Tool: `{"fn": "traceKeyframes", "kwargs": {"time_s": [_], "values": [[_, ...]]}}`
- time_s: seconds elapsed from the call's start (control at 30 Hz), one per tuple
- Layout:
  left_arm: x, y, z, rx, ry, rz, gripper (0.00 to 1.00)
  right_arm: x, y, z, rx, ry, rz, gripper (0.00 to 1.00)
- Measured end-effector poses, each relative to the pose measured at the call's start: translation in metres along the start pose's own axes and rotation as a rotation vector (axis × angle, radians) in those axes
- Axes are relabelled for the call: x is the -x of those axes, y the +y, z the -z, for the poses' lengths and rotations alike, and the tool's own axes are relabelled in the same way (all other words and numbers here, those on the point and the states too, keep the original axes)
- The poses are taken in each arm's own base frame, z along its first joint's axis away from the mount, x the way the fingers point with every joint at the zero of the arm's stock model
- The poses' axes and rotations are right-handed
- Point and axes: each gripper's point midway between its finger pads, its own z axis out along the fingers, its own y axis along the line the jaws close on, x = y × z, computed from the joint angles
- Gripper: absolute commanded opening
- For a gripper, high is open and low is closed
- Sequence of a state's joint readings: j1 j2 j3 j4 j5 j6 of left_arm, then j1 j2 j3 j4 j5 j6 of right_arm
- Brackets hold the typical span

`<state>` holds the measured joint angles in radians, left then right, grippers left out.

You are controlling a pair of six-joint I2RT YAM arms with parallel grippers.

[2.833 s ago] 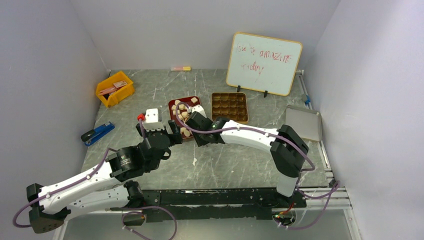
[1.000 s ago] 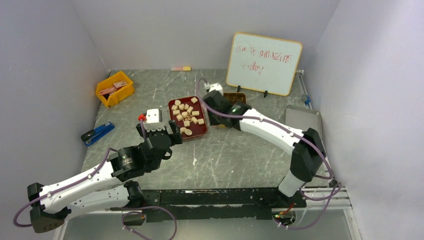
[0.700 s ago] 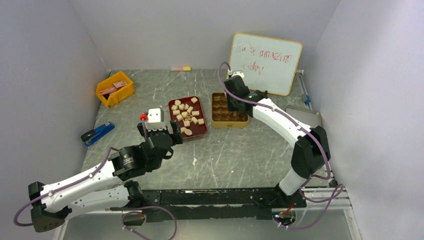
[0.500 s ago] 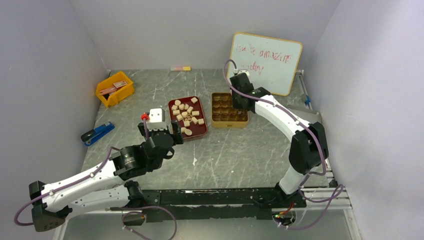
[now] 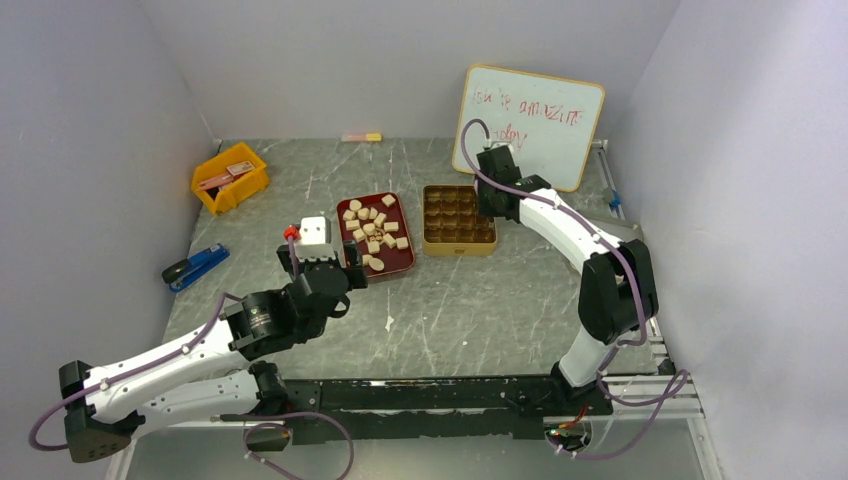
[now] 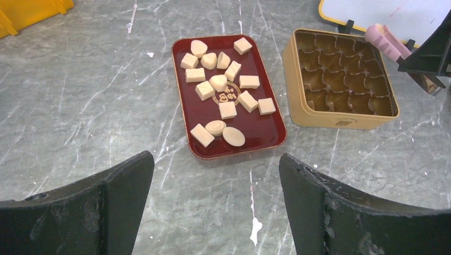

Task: Pack the chocolate
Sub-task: Place the fake chocolate in the packing box.

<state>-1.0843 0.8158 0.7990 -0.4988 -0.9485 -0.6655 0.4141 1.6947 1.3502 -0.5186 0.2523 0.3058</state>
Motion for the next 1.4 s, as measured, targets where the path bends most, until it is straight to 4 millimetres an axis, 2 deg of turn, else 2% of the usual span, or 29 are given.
{"fn": "traceKeyframes", "kwargs": {"time_s": [0.17,0.37,0.67,1.0,1.4], "values": [[0.0,0.0,0.0,0.0,0.0,0.0,0.92,-0.008,-0.002,-0.005,0.002,0.02,0.006,0.04],[-0.001,0.0,-0.001,0.002,0.002,-0.004,0.92,-0.014,-0.005,-0.012,0.0,0.037,0.006,0.2],[-0.003,-0.001,-0.002,0.006,0.007,-0.013,0.92,-0.015,-0.01,-0.018,-0.004,0.043,0.002,0.3],[-0.006,-0.002,-0.004,0.01,0.013,-0.022,0.91,-0.014,-0.012,-0.021,0.006,0.044,-0.003,0.38],[-0.007,-0.002,-0.004,0.011,0.015,-0.022,0.91,-0.013,-0.009,-0.021,0.021,0.04,0.0,0.35]]}}
